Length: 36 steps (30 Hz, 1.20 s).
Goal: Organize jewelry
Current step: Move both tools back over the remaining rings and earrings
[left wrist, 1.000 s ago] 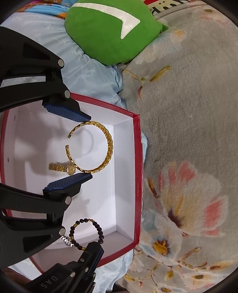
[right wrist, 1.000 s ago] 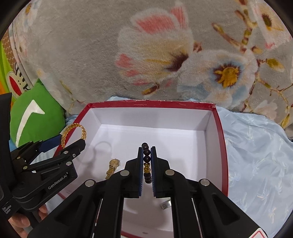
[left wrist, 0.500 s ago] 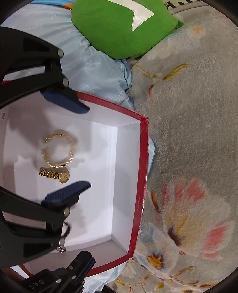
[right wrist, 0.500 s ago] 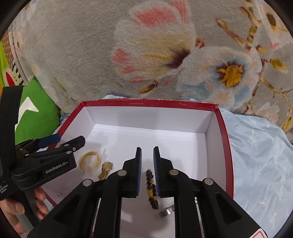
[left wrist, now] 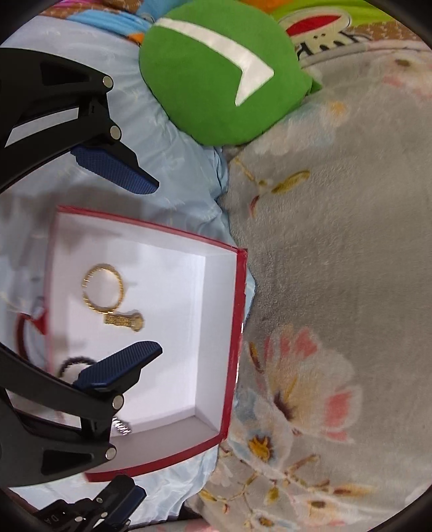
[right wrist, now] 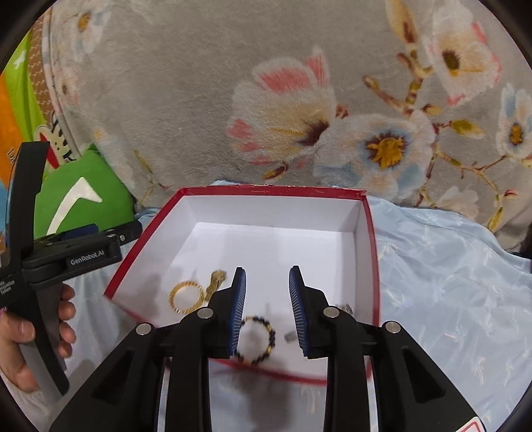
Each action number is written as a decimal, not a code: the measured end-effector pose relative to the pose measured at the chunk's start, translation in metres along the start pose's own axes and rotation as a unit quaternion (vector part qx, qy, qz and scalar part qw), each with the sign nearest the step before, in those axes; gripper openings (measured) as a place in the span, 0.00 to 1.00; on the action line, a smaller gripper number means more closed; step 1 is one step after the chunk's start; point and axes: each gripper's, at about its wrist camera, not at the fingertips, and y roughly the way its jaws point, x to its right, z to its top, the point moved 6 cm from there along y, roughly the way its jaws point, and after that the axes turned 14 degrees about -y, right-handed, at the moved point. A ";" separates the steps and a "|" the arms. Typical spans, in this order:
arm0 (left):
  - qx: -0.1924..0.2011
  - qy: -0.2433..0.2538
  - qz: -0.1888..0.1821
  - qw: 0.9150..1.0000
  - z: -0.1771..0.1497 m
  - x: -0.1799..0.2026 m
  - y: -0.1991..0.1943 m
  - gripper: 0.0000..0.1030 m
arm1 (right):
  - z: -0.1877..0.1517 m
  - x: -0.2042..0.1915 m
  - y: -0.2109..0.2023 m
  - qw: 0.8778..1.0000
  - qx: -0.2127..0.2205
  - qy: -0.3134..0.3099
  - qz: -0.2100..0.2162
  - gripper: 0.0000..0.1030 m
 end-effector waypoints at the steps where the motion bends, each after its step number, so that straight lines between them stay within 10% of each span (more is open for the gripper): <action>1: 0.000 0.004 -0.003 1.000 -0.006 -0.003 -0.013 0.85 | -0.006 -0.004 -0.012 1.000 0.002 -0.001 0.000 0.28; 22: -0.130 0.023 -0.015 0.991 -0.232 -0.080 -0.155 0.85 | -0.204 -0.052 -0.157 0.995 -0.083 0.043 -0.019 0.35; 36: -0.209 0.038 -0.027 0.977 -0.330 -0.079 -0.168 0.70 | -0.251 -0.064 -0.170 0.991 -0.116 0.060 -0.021 0.35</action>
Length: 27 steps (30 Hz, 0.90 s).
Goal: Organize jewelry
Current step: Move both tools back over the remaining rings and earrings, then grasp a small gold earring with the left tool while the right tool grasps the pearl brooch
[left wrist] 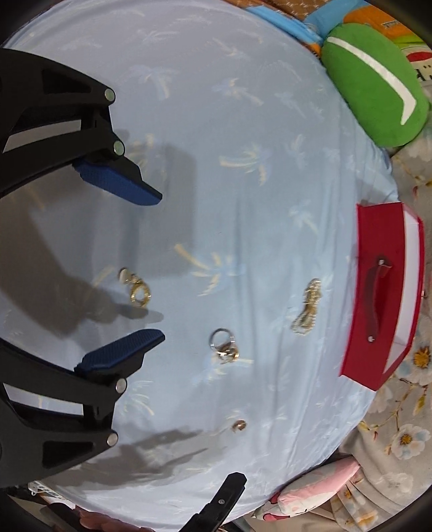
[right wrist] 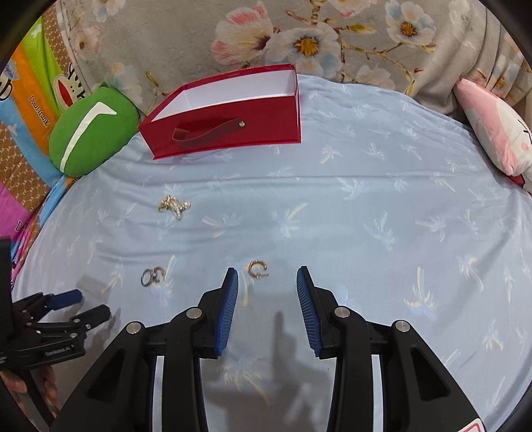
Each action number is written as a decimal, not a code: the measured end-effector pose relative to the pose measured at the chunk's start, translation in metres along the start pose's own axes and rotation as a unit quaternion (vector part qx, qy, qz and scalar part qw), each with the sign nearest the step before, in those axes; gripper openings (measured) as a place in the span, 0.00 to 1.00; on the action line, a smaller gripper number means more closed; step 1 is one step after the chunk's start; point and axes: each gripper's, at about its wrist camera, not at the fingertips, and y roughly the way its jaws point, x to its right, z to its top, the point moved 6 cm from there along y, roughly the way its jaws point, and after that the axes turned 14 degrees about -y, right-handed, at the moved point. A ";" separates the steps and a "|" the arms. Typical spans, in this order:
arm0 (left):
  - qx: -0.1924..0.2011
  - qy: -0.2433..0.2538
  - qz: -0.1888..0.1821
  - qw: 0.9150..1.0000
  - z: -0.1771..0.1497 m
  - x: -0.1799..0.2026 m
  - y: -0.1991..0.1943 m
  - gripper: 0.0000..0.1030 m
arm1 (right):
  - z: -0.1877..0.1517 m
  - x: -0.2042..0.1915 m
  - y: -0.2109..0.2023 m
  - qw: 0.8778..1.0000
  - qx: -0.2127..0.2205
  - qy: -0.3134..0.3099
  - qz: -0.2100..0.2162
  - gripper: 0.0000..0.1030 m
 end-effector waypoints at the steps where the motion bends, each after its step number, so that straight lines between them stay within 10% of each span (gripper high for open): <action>1: 0.000 -0.001 0.001 1.000 -0.002 0.000 0.002 0.69 | -0.002 -0.001 0.001 1.000 -0.002 0.000 0.001 0.35; 14: 0.013 0.018 -0.002 1.000 -0.009 0.008 -0.004 0.17 | -0.005 -0.029 0.014 0.999 -0.017 -0.017 0.029 0.36; 27: 0.015 0.005 -0.041 0.999 -0.009 0.007 -0.022 0.15 | 0.003 -0.047 0.018 0.998 -0.015 -0.027 0.047 0.36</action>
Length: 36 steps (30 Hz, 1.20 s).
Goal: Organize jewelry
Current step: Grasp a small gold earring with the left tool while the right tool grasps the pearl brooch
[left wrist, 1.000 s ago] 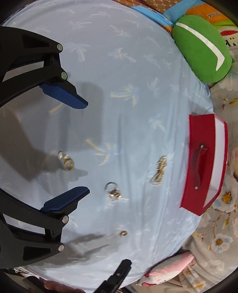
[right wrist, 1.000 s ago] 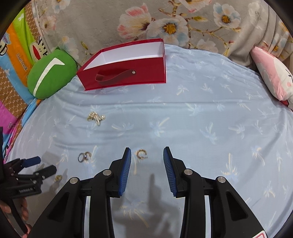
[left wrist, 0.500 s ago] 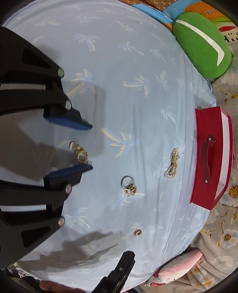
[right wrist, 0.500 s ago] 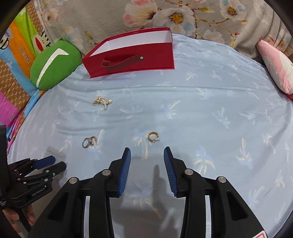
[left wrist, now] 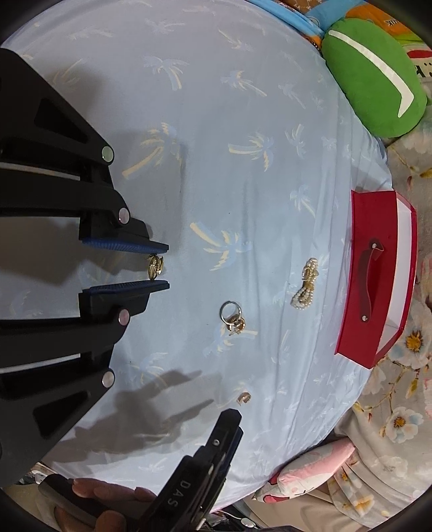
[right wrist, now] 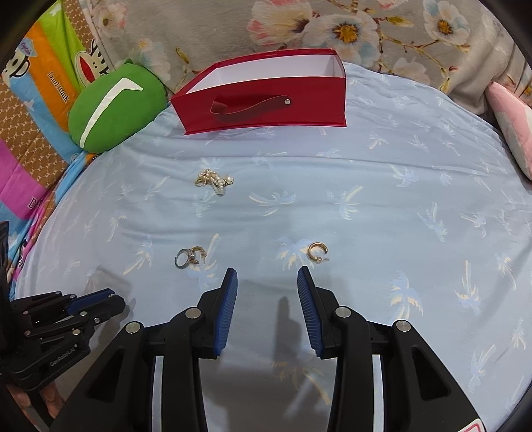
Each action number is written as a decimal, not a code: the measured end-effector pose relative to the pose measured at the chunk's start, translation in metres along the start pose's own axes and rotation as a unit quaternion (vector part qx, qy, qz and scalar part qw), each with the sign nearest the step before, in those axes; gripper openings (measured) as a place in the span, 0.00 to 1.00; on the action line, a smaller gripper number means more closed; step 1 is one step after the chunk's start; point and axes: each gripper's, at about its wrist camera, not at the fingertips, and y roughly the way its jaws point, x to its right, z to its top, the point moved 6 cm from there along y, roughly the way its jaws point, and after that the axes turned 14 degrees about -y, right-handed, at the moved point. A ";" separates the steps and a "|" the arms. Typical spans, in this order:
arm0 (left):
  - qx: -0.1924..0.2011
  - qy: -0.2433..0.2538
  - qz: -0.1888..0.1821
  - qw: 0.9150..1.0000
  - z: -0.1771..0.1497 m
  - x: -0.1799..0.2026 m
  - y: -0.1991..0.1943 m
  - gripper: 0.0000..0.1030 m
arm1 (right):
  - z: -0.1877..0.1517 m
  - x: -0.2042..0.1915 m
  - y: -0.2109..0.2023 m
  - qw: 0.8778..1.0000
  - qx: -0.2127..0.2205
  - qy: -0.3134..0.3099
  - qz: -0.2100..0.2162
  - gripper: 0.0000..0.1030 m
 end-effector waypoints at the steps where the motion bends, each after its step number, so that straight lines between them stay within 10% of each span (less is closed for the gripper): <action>1: 0.003 -0.002 0.000 1.000 0.002 -0.001 -0.002 0.15 | 0.002 0.000 0.000 1.000 0.001 0.001 0.003 0.36; 24: 0.049 -0.077 0.028 0.995 0.057 -0.060 -0.012 0.15 | 0.093 -0.038 0.095 0.998 -0.003 -0.050 0.032 0.34; 31: 0.046 -0.079 0.028 0.995 0.059 -0.063 -0.008 0.15 | 0.093 -0.036 0.110 0.998 -0.018 -0.050 0.034 0.05; 36: 0.045 -0.076 0.025 0.996 0.058 -0.058 -0.007 0.15 | 0.092 -0.030 0.092 0.999 0.004 -0.041 0.030 0.04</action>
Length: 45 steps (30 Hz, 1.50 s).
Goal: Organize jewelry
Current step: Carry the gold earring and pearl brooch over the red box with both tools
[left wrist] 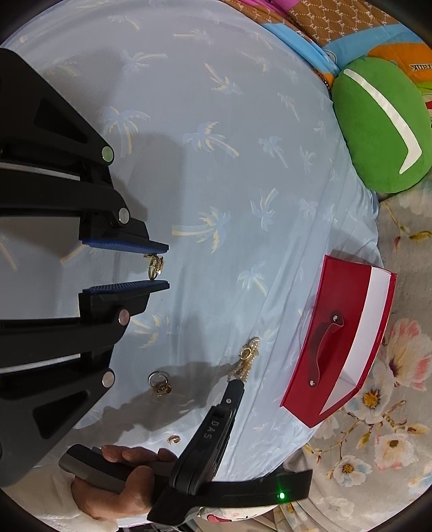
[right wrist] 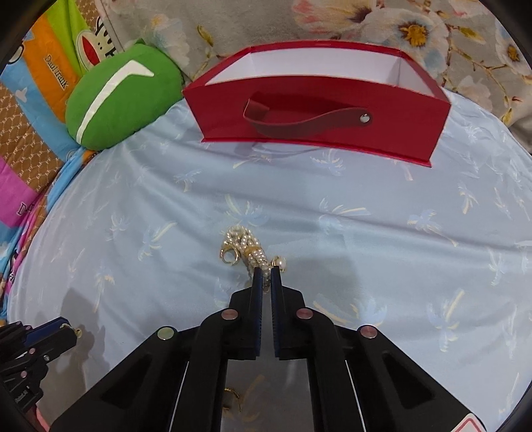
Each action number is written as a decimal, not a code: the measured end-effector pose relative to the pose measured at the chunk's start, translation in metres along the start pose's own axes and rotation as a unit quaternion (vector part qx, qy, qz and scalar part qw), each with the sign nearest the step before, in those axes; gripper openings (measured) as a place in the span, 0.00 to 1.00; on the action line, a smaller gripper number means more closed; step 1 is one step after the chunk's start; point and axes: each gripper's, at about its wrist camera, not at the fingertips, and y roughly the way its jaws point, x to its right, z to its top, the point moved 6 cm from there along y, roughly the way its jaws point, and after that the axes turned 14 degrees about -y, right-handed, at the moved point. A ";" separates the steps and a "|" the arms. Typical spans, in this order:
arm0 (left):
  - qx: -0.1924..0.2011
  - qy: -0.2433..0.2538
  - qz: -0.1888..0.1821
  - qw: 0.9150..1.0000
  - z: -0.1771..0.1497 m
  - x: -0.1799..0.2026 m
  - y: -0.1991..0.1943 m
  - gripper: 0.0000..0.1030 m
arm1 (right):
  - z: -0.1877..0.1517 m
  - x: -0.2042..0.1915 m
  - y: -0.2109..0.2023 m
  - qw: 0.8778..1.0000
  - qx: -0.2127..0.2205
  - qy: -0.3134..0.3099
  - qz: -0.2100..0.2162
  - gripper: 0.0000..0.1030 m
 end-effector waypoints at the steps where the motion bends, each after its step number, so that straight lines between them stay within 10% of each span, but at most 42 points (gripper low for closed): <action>1: 0.000 0.001 0.000 1.000 0.000 0.001 0.000 0.15 | 0.001 0.002 -0.006 1.000 0.006 0.001 -0.002 0.04; 25: 0.012 0.030 -0.023 0.999 -0.007 0.038 -0.015 0.15 | -0.041 0.039 -0.131 0.996 0.062 0.021 -0.064 0.03; 45: 0.069 0.052 -0.017 0.996 0.052 0.055 -0.035 0.15 | 0.035 0.066 -0.185 0.987 0.139 0.006 -0.078 0.03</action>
